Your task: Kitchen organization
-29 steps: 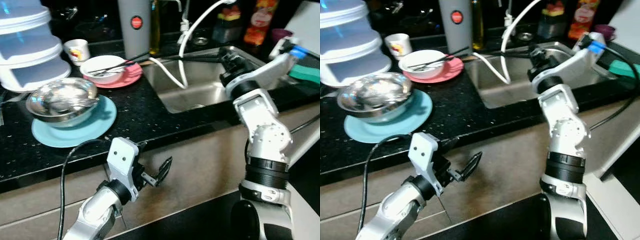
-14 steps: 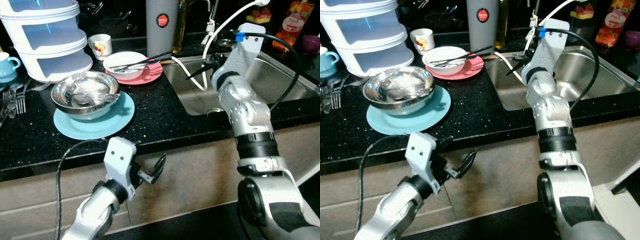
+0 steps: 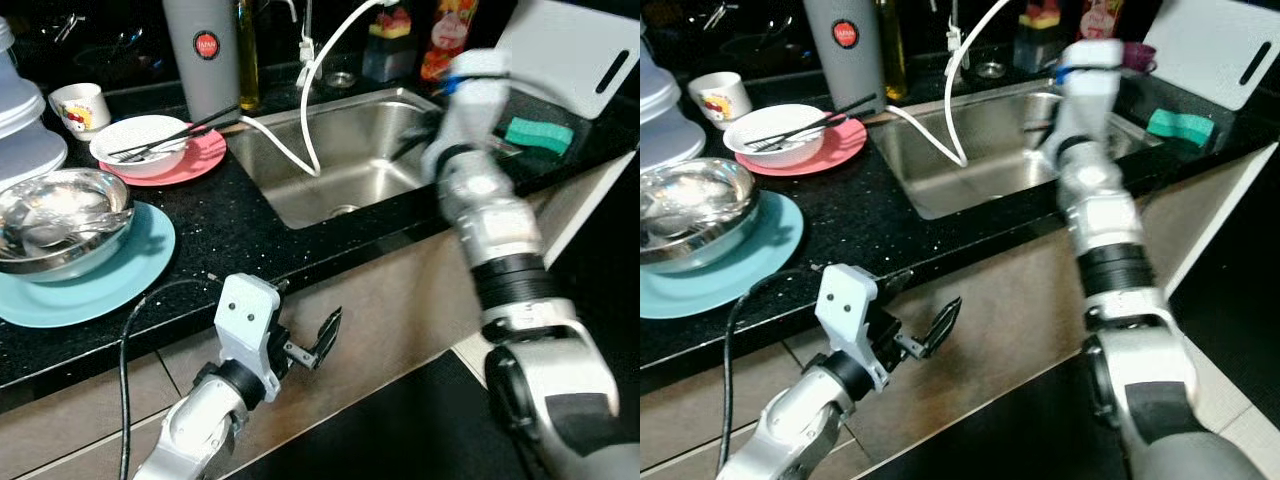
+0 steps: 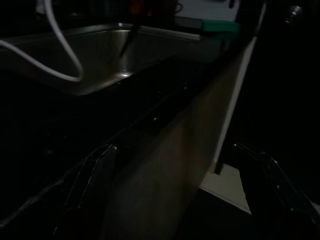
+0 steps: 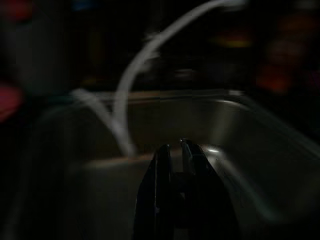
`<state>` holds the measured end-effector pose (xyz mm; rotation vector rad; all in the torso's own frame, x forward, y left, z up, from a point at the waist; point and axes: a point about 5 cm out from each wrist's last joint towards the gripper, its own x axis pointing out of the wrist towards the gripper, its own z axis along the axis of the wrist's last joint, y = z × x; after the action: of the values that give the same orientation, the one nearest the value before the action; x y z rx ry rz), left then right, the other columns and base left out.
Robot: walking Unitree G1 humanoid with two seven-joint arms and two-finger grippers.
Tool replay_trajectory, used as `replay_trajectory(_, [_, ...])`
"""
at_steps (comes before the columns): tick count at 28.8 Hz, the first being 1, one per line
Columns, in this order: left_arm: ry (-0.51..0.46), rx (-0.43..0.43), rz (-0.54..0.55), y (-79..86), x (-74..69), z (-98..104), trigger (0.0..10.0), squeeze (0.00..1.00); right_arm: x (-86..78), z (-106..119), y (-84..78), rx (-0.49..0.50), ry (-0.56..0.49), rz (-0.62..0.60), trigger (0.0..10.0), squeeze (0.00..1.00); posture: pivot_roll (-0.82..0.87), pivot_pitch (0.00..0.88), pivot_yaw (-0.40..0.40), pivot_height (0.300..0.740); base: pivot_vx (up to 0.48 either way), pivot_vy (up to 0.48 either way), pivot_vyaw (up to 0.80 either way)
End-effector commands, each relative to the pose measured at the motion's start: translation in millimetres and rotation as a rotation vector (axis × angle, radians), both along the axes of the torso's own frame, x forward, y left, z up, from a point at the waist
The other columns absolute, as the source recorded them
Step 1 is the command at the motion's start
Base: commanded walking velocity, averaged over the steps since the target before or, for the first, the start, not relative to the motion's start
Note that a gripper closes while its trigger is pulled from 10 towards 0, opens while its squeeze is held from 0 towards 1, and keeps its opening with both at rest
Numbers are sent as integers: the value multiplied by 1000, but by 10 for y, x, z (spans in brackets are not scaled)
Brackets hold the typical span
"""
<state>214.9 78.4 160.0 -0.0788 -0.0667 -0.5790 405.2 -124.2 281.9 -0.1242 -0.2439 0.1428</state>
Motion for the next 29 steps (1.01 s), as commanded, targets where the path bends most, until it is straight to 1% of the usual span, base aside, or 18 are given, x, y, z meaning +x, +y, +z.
replay_trajectory(1, [8,7,14,5,-17,-12,10000,0,17,114,63,-25,-50,14,10000,0,101,16,-11,740,0,0,0])
replay_trajectory(4, [5,13,26,-1,-20,-13,10000,0,36,158,146,-32,-73,29,10000,0,113,12,-19,740,0,0,0])
replay_trajectory(5, [4,14,29,-3,-19,-15,10000,0,39,164,151,-49,-82,20,10000,43,117,8,-23,740,0,0,0])
replay_trajectory(6, [3,15,31,-5,-20,-16,10000,0,43,173,150,-67,-92,0,10000,592,117,8,-23,740,0,0,0])
replay_trajectory(7, [1,17,33,-5,-20,-15,10000,0,47,186,146,-79,-104,-18,10000,1000,117,8,-23,740,0,0,0])
replay_trajectory(10, [0,20,35,-4,-20,-19,10000,0,36,268,107,-43,-156,-64,10000,1000,126,0,-26,740,0,0,0])
replay_trajectory(11, [-1,20,38,6,-18,-17,10000,0,-12,405,62,70,-228,-50,10000,1000,127,0,-25,740,0,0,0])
replay_trajectory(12, [-1,20,38,6,-18,-17,10000,0,-12,405,62,70,-228,-50,10000,1000,127,0,-25,740,0,0,0])
replay_trajectory(13, [-1,21,39,10,-15,-19,10000,0,-29,445,42,105,-248,-44,10000,929,127,0,-22,740,0,0,0])
replay_trajectory(14, [-3,23,38,12,-14,-21,10000,0,-60,499,22,173,-271,-13,10000,0,127,0,-22,740,0,0,0])
replay_trajectory(15, [-4,26,38,17,-12,-27,10000,0,-138,590,-27,336,-307,68,10000,0,120,0,-14,740,0,0,0])
replay_trajectory(17, [-5,27,37,19,-11,-30,10000,0,-173,618,-42,400,-321,109,10000,0,120,0,-14,740,0,0,0])
replay_trajectory(18, [-7,29,37,17,1,-28,10000,0,-259,621,-28,599,-303,254,10000,0,114,0,-7,740,0,0,0])
replay_trajectory(19, [-7,29,37,17,1,-28,10000,0,-259,621,-28,599,-303,254,10000,0,114,0,-7,740,0,0,0])
replay_trajectory(20, [-9,29,36,12,10,-25,10000,0,-311,595,-5,681,-288,331,10000,0,109,0,-3,740,0,0,0])
replay_trajectory(24, [-11,30,33,10,25,-22,10000,0,-405,539,62,751,-271,450,10000,0,105,0,2,740,0,0,0])
replay_trajectory(26, [-24,42,27,15,57,-11,10000,0,-632,430,214,764,-264,660,10000,0,101,0,8,740,0,0,0])
replay_trajectory(29, [-27,44,28,21,69,-6,10000,0,-680,410,245,779,-260,706,10000,0,101,0,9,740,0,0,0])
